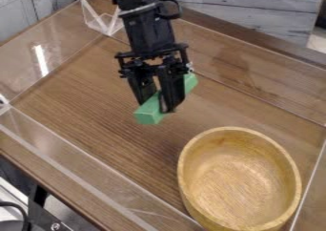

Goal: Remove the green block from inside the brown bowl and put it on the table

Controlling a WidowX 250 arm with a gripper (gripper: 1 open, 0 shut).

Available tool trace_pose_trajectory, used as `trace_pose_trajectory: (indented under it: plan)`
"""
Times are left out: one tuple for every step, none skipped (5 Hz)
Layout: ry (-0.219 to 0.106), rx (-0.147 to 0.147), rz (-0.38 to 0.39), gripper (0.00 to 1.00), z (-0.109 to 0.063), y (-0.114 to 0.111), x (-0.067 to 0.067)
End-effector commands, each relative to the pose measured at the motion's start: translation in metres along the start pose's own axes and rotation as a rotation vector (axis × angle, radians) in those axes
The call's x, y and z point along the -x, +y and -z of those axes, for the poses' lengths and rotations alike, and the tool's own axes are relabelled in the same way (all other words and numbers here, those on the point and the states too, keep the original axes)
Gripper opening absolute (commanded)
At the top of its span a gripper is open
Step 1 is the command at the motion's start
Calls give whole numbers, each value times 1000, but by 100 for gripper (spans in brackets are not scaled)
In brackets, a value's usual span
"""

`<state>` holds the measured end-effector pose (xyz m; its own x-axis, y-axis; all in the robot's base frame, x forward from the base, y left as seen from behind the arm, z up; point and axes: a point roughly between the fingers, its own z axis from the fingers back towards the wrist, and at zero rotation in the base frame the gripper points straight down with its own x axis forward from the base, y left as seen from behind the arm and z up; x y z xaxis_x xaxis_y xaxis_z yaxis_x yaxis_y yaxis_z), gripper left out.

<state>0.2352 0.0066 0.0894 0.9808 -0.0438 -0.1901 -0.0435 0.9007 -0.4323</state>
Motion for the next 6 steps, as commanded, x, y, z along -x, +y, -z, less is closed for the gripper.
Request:
trace_pose_trajectory:
  plan:
    - [-23, -16, 41, 0, -6, -1, -3]
    - [-20, -16, 54, 0, -5, 1, -4]
    - [-18, -16, 65, 0, -4, 2, -4]
    - [-16, -14, 72, 0, -3, 4, -6]
    - [-16, -10, 79, 0, -3, 6, -7]
    - [-17, -5, 85, 0, -3, 7, -8]
